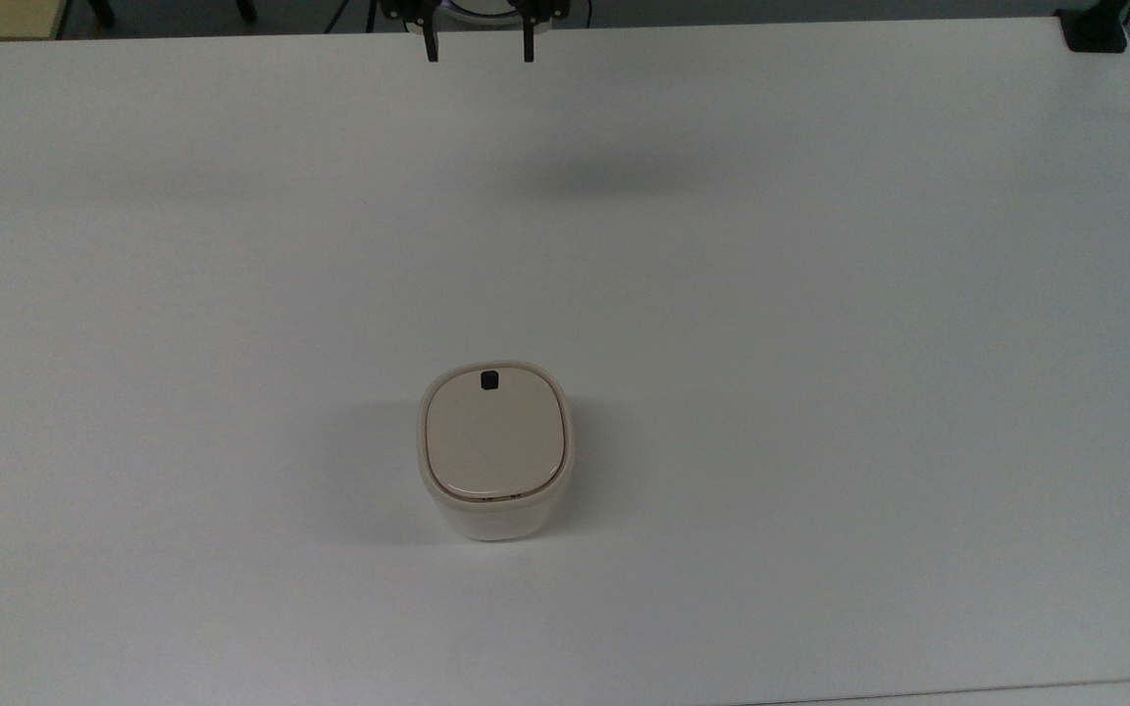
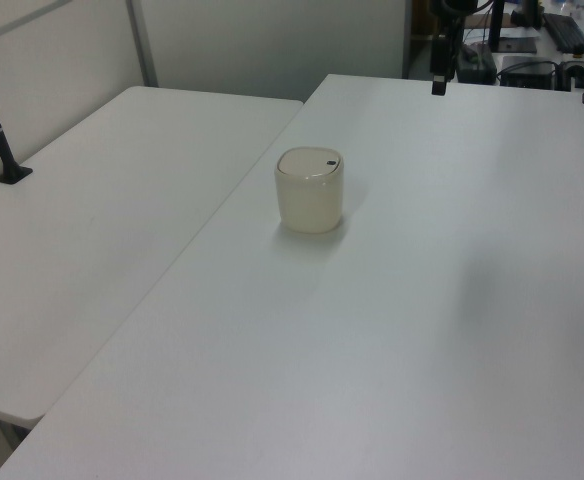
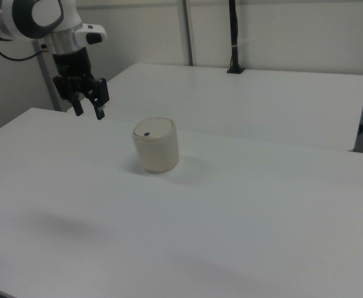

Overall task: Open the trash bin
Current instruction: 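Lower the gripper down onto the dark button on the bin lid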

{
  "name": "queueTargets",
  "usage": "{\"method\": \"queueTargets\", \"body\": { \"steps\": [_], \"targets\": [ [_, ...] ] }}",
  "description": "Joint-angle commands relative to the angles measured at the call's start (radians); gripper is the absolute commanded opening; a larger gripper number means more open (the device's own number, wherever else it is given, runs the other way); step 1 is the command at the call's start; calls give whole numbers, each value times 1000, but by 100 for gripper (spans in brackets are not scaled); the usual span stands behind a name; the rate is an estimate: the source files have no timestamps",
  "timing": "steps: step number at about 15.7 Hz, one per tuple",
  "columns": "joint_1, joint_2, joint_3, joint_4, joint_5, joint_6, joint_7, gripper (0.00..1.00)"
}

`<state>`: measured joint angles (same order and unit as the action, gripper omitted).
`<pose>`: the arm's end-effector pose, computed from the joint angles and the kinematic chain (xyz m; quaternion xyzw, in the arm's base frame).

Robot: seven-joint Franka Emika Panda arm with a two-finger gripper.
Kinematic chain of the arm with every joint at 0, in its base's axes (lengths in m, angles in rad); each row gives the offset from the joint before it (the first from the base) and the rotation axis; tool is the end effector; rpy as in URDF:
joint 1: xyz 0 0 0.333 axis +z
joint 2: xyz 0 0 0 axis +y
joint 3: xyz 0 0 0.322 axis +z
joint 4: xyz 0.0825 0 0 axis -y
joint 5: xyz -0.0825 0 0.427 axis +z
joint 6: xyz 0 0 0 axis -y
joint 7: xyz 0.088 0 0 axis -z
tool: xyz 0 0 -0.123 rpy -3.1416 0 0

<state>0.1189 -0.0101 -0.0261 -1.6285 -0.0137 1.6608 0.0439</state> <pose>0.6004 0.0542 0.5988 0.9994 0.0249 0.0216 0.0052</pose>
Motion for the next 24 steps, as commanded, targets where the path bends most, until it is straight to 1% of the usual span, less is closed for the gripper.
{"method": "queueTargets", "body": {
  "steps": [1,2,4,6,8,11,14,16,18,21,24],
  "targets": [
    [5,13,0,-22,23,91,10,47],
    [7,21,0,-22,23,120,42,37],
    [7,36,0,-22,23,187,147,17],
    [8,56,0,-22,21,258,265,0],
    [14,73,0,-22,21,321,364,0],
    [28,111,-3,-22,-5,440,491,0],
    [34,162,-2,-24,-81,548,606,0],
    [34,221,-8,-24,-139,637,649,0],
    [34,255,-14,-24,-181,703,694,0],
    [31,297,-15,-22,-222,769,732,0],
    [30,329,-15,-22,-288,783,766,0]
  ]
}}
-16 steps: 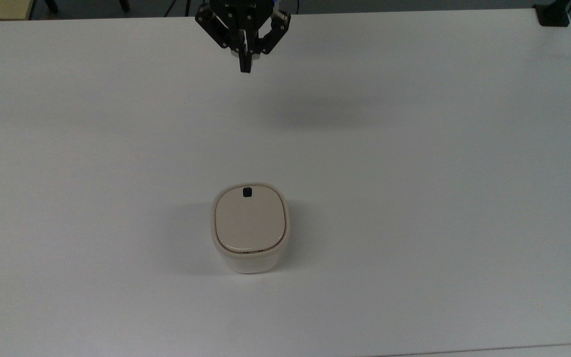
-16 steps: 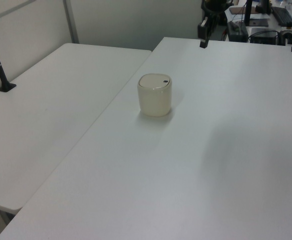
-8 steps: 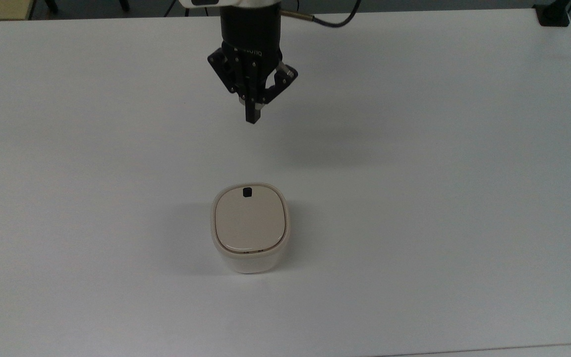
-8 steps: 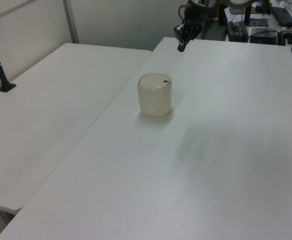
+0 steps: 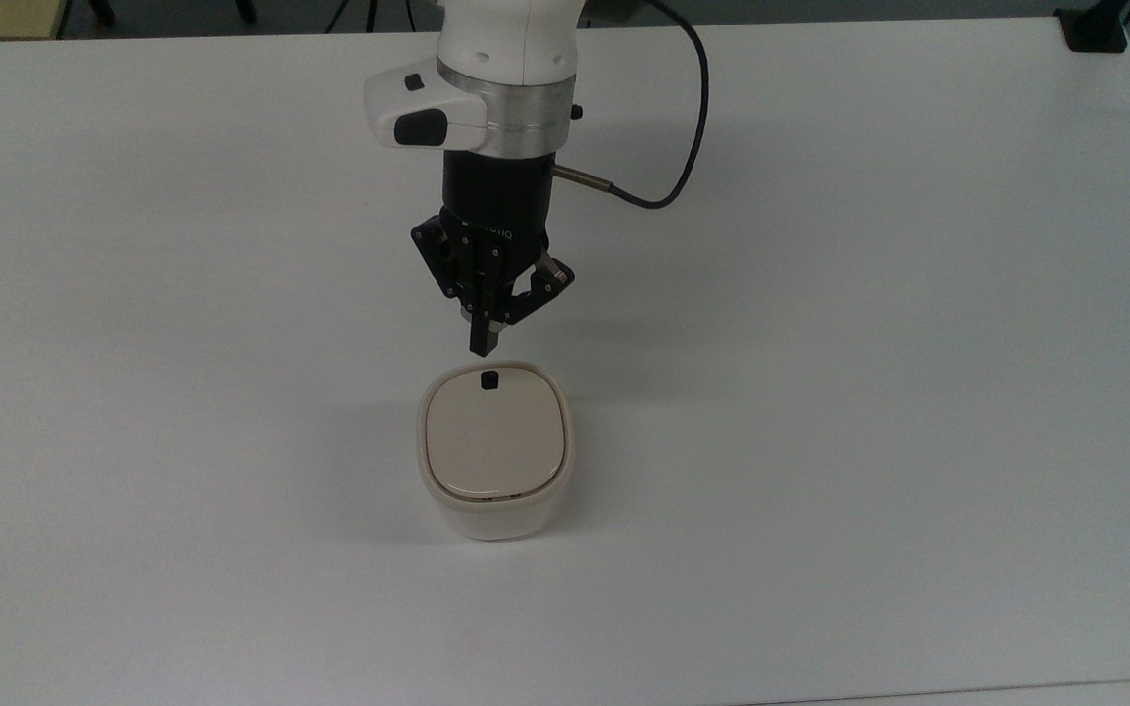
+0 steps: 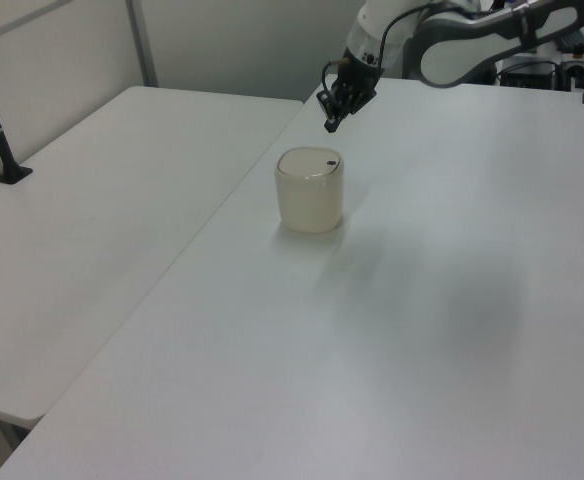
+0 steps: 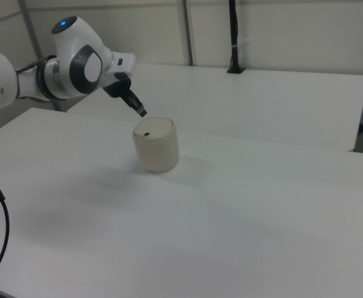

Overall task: Open the trash bin
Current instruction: 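Lower the gripper down onto the dark button on the bin lid, then press the dark button on the lid with the gripper fingers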

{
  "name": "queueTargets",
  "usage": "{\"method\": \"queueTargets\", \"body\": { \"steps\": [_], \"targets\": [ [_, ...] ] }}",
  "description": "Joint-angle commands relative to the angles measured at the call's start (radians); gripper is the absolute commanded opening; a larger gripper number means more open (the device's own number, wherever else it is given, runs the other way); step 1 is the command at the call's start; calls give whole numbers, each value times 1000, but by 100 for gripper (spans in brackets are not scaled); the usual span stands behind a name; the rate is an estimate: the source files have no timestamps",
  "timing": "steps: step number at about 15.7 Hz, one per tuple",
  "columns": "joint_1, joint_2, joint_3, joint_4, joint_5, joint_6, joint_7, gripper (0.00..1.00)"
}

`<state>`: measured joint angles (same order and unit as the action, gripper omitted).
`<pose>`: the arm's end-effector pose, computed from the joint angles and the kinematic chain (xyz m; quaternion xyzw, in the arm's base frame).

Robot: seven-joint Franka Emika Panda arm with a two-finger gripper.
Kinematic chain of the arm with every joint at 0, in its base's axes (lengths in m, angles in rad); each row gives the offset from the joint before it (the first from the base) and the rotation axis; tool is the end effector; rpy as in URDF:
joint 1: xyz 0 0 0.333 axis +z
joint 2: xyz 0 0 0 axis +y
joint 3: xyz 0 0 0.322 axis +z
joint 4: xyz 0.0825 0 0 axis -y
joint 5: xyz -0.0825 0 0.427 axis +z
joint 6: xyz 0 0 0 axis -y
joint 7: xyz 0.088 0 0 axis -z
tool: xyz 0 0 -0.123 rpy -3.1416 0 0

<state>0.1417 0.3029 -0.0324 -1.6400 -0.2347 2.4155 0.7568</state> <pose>0.7328 0.0791 0.4684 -0.9367 0.2418 -0.2531 0.0062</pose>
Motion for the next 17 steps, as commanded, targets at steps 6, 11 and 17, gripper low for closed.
{"method": "queueTargets", "body": {
  "steps": [6,11,17],
  "targets": [
    [7,53,-9,-12,-98,31,59,0],
    [9,81,-9,-12,-123,31,59,0],
    [12,100,-6,-12,-130,33,62,0]
  ]
}}
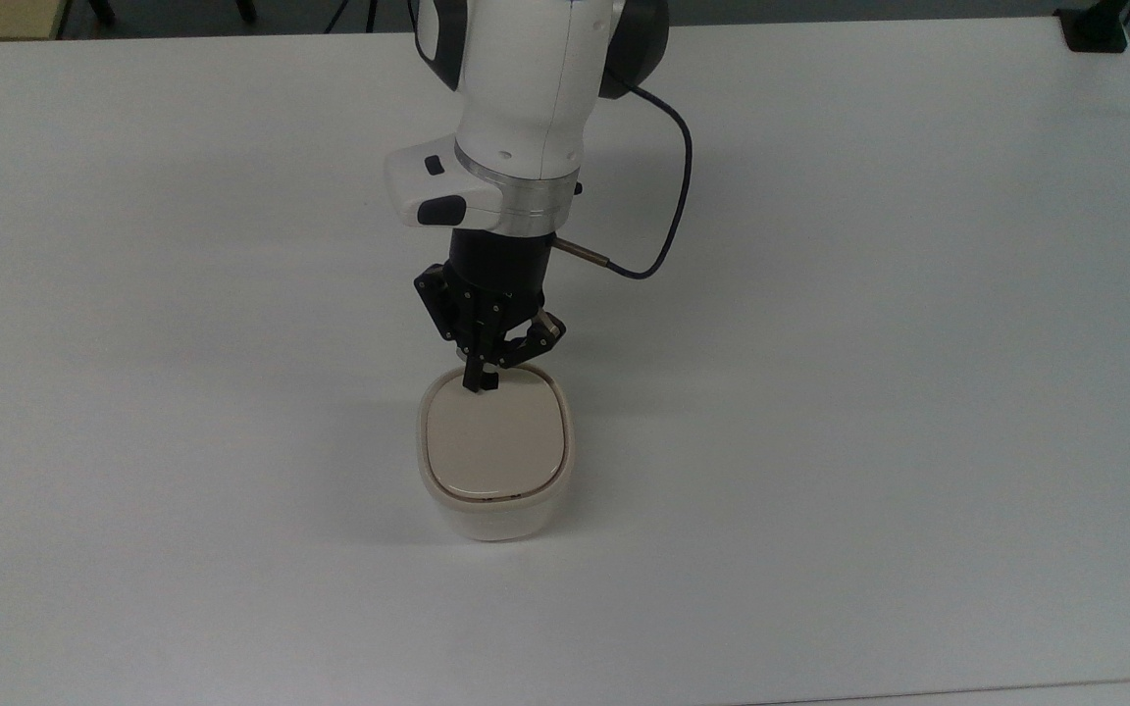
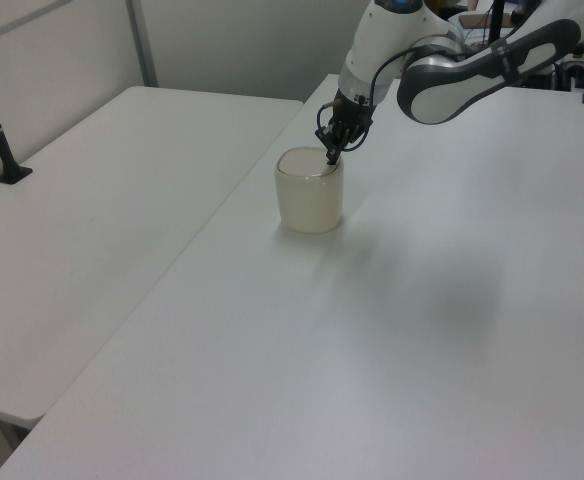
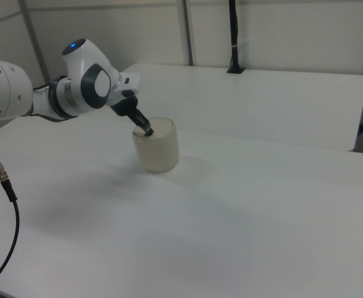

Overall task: Open the trash bin
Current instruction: 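Press the dark button on the lid with the gripper fingers, then lift the gripper up away from the bin as the lid pops open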

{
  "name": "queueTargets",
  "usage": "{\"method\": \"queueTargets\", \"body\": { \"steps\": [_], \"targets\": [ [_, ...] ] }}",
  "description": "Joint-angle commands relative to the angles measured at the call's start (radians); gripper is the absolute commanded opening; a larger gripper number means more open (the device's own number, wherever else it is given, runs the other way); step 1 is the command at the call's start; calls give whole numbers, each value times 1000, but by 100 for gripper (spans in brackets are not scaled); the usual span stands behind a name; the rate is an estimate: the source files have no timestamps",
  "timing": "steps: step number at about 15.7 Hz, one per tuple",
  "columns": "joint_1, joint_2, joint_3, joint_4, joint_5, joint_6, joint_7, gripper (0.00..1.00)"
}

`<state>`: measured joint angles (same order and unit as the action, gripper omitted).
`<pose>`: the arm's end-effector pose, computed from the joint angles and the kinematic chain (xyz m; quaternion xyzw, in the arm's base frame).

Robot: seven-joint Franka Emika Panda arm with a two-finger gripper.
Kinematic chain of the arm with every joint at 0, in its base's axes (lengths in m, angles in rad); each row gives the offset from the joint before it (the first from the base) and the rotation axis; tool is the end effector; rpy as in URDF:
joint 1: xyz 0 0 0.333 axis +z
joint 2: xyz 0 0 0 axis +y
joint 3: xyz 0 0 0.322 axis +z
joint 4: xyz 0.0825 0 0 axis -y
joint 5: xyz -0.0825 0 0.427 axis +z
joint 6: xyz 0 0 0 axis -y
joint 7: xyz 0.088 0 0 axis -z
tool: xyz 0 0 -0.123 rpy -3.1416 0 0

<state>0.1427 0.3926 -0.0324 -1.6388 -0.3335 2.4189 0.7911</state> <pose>0.7426 0.0799 0.4034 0.9457 -0.2253 0.2305 0.0412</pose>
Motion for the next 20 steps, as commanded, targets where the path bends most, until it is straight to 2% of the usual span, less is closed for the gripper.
{"method": "queueTargets", "body": {
  "steps": [1,4,7,13,20],
  "targets": [
    [12,20,-6,-13,-41,29,30,0],
    [12,22,-6,-13,-73,29,45,0],
    [9,9,-3,-12,-75,28,80,0],
    [-6,-118,-3,-7,-44,6,85,0],
    [-8,-228,2,-7,4,-156,79,0]
  ]
}}
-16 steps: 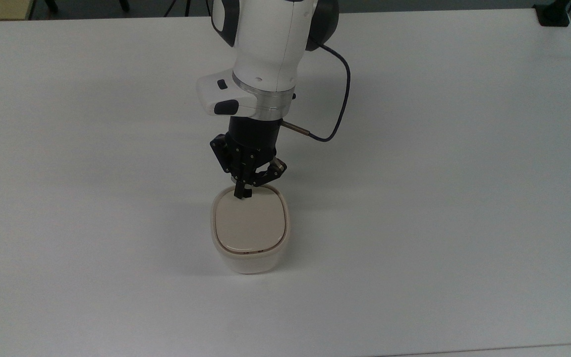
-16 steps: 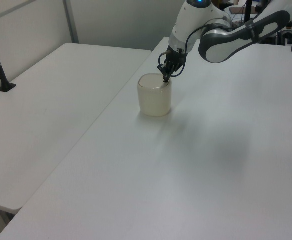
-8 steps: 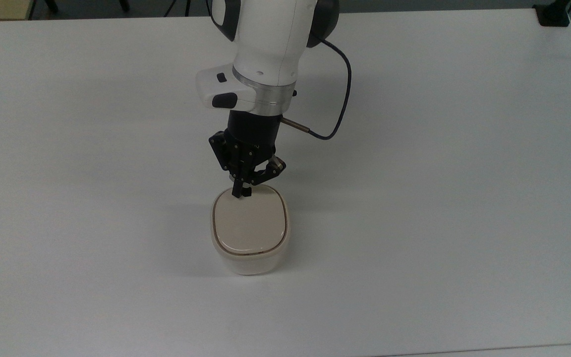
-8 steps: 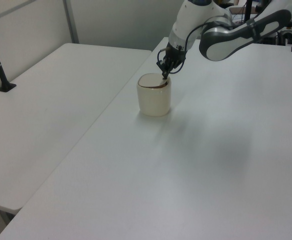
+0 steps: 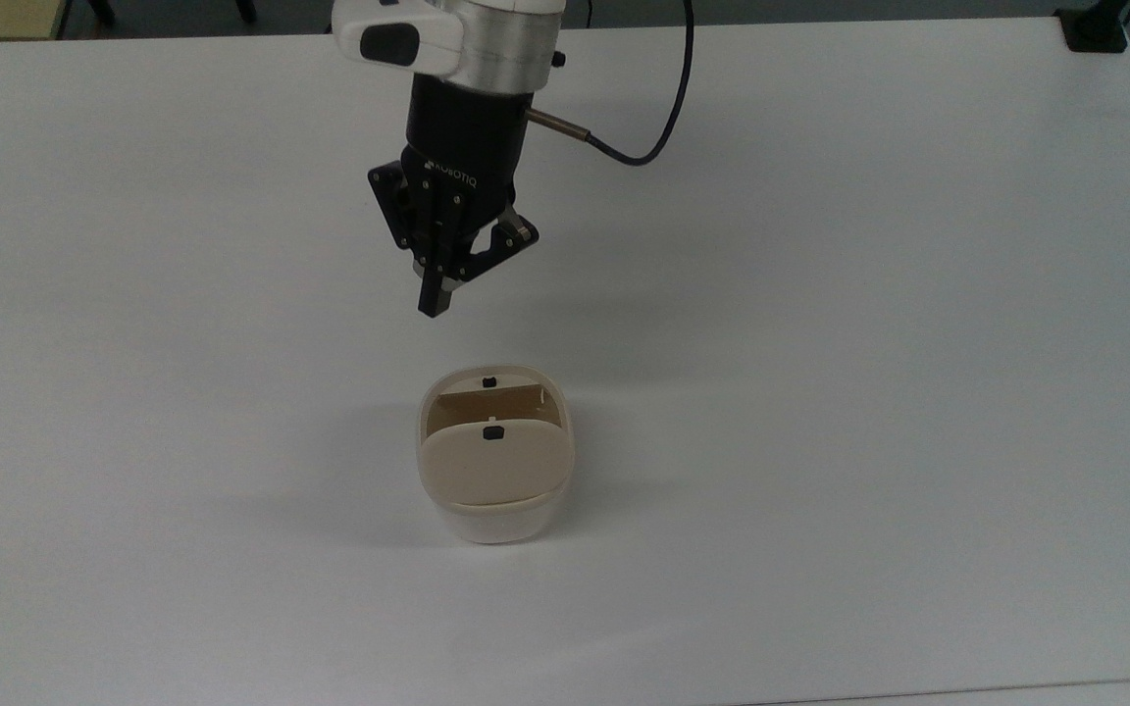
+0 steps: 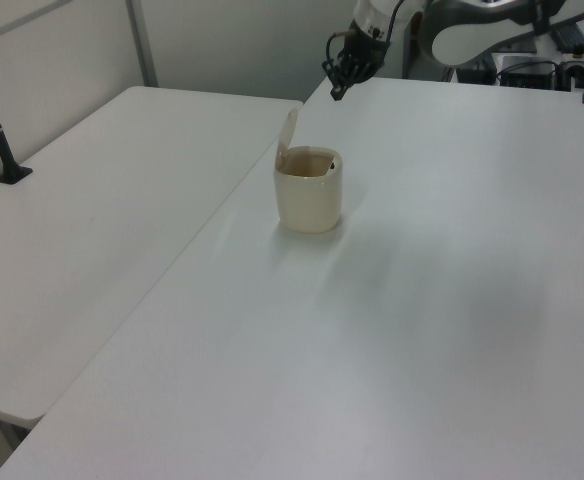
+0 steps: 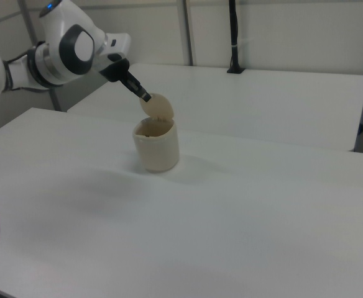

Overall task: Open the trash bin
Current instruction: 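Lift the gripper up away from the bin as the lid pops open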

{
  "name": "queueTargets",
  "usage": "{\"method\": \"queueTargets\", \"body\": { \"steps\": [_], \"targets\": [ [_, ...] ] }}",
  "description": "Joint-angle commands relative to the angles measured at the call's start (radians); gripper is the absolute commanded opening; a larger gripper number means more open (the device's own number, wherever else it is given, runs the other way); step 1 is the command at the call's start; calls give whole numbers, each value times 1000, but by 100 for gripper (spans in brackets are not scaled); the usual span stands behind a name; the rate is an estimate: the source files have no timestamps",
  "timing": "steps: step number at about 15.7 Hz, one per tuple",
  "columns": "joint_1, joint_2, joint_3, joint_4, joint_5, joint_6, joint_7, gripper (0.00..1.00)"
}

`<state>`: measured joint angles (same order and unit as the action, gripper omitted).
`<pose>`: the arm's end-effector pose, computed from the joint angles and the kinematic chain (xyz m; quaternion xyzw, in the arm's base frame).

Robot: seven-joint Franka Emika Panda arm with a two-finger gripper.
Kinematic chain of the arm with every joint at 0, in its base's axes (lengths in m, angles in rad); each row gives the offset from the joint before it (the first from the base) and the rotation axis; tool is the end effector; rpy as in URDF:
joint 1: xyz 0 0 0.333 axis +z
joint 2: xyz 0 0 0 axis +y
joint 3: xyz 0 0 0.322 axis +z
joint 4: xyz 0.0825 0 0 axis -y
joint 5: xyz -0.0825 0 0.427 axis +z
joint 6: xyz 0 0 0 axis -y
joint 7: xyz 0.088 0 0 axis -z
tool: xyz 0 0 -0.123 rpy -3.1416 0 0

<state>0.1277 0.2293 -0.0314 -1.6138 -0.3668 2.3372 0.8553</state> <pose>0.7207 0.0617 0.5278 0.9190 -0.2677 0.2876 0.0336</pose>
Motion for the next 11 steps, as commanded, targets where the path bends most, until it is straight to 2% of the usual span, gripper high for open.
{"method": "queueTargets", "body": {
  "steps": [1,3,5,7,11],
  "targets": [
    [10,-83,1,-32,60,-103,4,0],
    [12,-125,1,-35,103,-182,-48,0],
    [6,-169,1,-37,208,-254,-112,0],
    [3,-211,-1,-40,279,-341,-209,0],
    [-7,-284,-4,-73,330,-453,-300,2]
  ]
}}
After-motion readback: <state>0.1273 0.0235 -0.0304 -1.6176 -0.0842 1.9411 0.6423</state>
